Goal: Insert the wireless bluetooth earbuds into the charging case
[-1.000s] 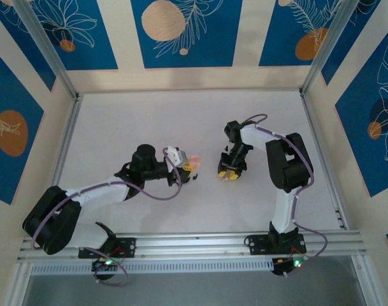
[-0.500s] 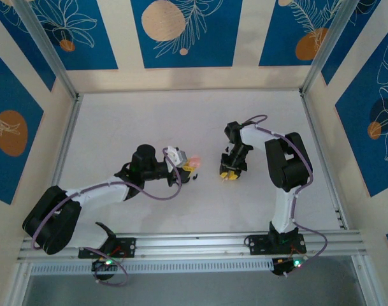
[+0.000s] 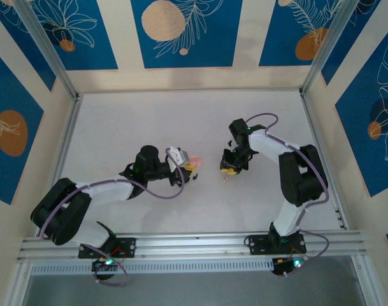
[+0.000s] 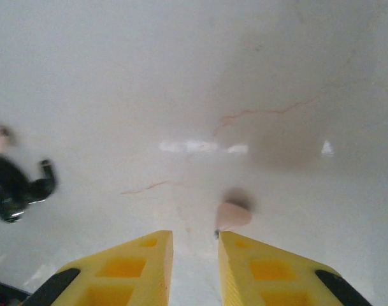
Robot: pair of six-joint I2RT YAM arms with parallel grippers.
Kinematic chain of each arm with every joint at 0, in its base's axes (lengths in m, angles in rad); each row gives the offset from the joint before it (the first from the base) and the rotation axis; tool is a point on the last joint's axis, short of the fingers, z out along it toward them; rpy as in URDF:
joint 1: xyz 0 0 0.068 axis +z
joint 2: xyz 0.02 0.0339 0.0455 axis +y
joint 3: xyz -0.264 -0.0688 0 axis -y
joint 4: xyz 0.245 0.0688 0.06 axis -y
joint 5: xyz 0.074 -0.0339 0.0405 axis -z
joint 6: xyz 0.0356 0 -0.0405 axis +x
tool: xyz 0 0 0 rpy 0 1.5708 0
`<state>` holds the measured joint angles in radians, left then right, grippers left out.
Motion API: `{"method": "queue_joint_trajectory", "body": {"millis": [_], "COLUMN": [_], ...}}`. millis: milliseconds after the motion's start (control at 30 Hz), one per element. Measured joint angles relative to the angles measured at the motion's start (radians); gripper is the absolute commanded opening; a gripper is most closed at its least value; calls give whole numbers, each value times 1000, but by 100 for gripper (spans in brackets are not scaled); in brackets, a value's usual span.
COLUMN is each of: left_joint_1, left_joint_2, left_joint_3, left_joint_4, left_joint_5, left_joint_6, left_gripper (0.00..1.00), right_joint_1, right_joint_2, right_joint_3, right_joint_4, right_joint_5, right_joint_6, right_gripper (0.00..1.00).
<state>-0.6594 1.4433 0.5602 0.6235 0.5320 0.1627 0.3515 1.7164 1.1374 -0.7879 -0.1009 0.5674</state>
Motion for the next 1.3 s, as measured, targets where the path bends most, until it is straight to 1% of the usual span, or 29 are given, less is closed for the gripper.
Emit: {"method": "queue_joint_trajectory", "body": {"millis": [100, 200, 300, 433, 800, 1167, 1300], "left_joint_1": [0, 0, 0, 0, 0, 0, 0], "left_joint_2": [46, 76, 95, 97, 95, 87, 85], "left_joint_3": [-9, -16, -21, -30, -32, -36, -36], "left_joint_4": [56, 110, 157, 190, 200, 200, 200], "left_joint_5": [-14, -24, -32, -40, -56, -63, -63], "left_joint_6": [-8, -24, -35, -50, -53, -53, -53], "left_gripper": [12, 12, 12, 12, 12, 12, 12], "right_joint_1": [0, 0, 0, 3, 55, 64, 64], "right_joint_2": [-80, -101, -72, -5, 158, 223, 230], "right_joint_3": [-24, -20, 2, 42, 120, 146, 146], "right_joint_4": [43, 39, -10, -84, -175, -212, -212], "right_joint_5": [-6, -3, 19, 49, 69, 105, 105], "right_joint_6": [30, 35, 11, -23, -81, -108, -112], "right_gripper": [28, 33, 38, 40, 41, 41, 40]}}
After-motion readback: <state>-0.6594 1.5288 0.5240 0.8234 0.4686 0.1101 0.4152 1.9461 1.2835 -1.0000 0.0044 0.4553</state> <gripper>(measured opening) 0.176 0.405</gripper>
